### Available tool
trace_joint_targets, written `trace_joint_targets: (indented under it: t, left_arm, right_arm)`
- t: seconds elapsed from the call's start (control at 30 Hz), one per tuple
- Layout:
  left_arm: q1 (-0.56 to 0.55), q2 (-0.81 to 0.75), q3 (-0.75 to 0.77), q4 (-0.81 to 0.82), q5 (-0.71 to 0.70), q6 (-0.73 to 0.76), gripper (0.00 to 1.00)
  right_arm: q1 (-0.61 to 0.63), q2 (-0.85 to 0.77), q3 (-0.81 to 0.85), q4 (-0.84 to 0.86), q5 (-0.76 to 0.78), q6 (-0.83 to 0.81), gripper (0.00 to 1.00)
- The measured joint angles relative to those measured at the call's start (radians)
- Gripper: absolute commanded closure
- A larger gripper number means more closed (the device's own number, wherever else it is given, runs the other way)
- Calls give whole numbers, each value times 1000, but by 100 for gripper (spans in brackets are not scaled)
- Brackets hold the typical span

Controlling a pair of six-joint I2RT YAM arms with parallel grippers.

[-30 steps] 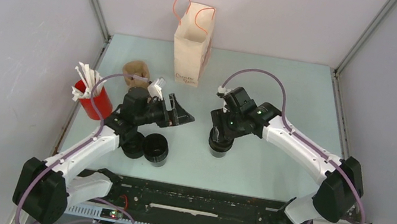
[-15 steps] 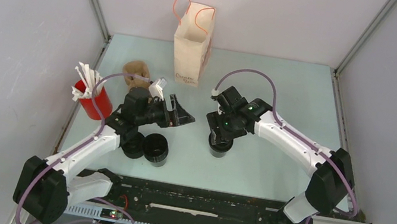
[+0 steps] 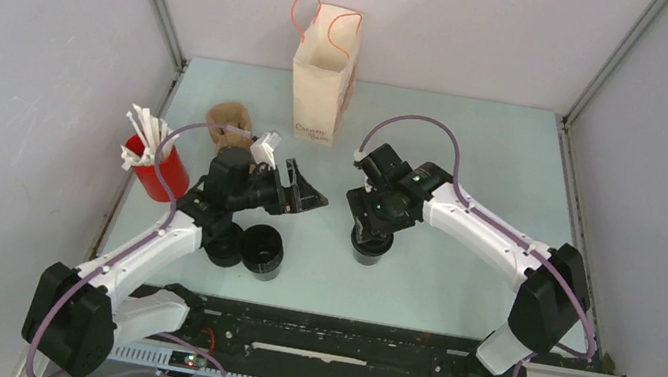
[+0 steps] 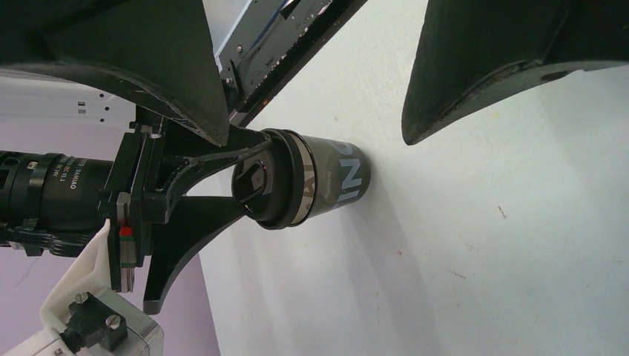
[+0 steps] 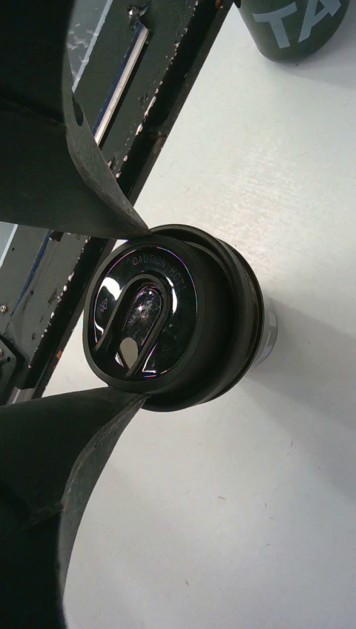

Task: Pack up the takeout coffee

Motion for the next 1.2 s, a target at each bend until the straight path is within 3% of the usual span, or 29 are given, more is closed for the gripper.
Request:
trace_joint_targets:
  t: [1.2]
  left_arm:
    - [0,0,0,0,0,2,9]
  right_arm:
    - [1,32,7,-4,-5,-10,29]
